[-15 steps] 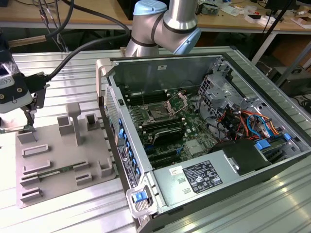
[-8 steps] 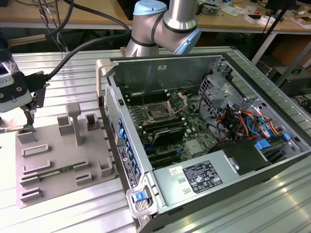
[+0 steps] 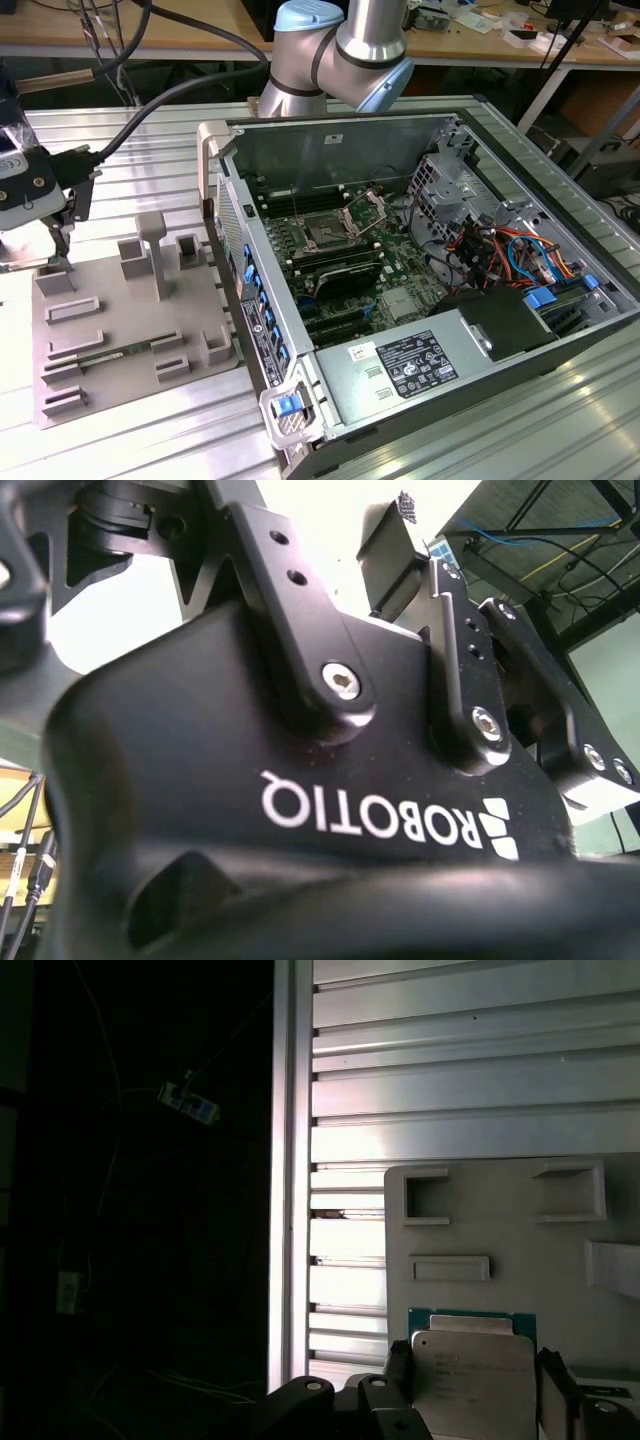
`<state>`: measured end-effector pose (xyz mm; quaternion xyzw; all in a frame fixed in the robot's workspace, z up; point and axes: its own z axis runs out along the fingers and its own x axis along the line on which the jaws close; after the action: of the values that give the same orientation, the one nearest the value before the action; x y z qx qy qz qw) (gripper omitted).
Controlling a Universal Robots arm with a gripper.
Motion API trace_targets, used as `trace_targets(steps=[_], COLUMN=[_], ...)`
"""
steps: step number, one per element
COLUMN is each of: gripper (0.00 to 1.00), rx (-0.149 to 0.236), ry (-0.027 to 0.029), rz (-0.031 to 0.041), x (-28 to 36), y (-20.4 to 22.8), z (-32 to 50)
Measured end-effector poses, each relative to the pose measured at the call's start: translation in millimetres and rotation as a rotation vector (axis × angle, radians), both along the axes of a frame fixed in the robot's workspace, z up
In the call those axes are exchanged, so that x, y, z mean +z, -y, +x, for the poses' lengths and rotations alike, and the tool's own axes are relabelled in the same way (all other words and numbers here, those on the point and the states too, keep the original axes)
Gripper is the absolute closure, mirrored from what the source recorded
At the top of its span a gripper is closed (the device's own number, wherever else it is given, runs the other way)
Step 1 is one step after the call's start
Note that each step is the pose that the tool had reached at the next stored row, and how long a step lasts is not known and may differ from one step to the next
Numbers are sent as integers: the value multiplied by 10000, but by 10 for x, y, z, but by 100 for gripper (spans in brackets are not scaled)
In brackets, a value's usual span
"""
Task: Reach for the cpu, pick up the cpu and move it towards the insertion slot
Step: 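Pick up the cpu and move it towards the insertion slot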
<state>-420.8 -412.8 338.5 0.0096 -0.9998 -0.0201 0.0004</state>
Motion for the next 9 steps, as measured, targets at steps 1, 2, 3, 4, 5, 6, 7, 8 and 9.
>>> trace_targets(steps=[1, 2, 3, 4, 5, 6, 7, 8, 9], gripper=[45, 45, 45, 45, 45, 45, 45, 45, 45], rx=[0, 0, 0, 0, 0, 0, 0, 0, 0], ry=[-1, -1, 0, -1, -1, -1, 0, 0, -1], rz=[-1, -1, -1, -1, -1, -1, 0, -1, -1], x=[4, 6, 7, 9, 11, 14, 15, 18, 20], y=[0, 0, 0, 0, 0, 0, 0, 0, 0], z=[0, 0, 0, 0, 0, 0, 0, 0, 0])
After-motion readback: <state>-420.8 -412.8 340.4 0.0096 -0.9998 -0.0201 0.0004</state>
